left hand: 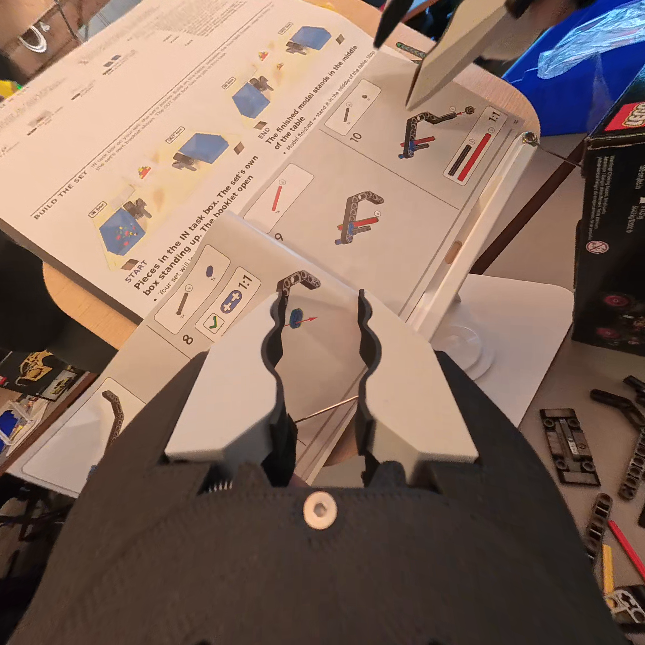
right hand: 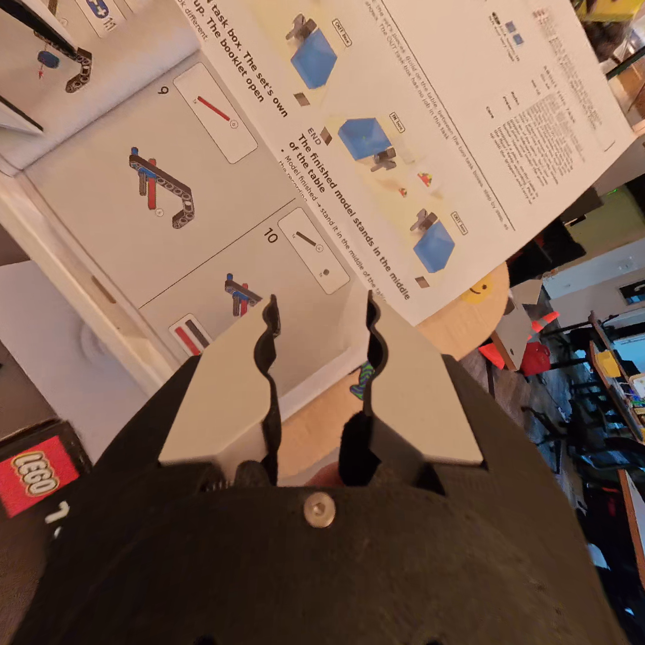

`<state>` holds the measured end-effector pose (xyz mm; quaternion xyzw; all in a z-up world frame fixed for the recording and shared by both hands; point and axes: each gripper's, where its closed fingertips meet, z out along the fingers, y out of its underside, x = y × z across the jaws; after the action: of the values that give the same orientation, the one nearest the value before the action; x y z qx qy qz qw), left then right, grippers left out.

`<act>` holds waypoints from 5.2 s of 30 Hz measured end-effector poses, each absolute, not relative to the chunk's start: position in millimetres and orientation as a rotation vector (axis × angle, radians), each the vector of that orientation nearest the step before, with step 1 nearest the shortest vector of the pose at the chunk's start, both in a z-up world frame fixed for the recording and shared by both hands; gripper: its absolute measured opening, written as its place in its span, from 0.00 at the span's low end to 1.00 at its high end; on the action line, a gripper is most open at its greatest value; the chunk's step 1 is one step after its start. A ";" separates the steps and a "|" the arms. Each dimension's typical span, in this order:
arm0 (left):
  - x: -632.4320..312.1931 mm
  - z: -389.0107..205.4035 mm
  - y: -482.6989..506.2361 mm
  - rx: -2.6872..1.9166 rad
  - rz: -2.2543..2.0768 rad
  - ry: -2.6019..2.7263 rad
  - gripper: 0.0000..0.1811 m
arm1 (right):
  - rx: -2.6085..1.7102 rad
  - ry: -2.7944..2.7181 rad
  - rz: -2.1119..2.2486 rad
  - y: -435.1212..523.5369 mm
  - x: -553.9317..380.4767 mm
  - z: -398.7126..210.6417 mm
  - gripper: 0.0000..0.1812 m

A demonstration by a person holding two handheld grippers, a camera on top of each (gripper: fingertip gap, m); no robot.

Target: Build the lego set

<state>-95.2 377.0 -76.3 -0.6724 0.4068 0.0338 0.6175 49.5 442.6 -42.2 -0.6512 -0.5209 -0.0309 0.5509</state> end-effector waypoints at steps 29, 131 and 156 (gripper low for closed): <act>-96.6 -78.5 377.7 -1.546 0.054 0.966 0.21 | -1.577 -1.263 0.023 452.5 48.2 -55.1 0.23; -25.0 -10.3 308.8 -1.223 -1.229 0.498 0.03 | -1.379 -1.247 1.042 301.5 -37.0 -11.8 0.35; -27.1 -11.4 311.7 -1.262 -1.136 0.564 0.00 | -1.011 -1.585 -0.037 304.4 -35.3 -5.5 0.00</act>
<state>-27.1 311.7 -11.4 -0.5502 0.2460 -0.4951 0.6258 -35.3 304.4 -5.5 -0.4344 -0.6809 -0.0159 0.5894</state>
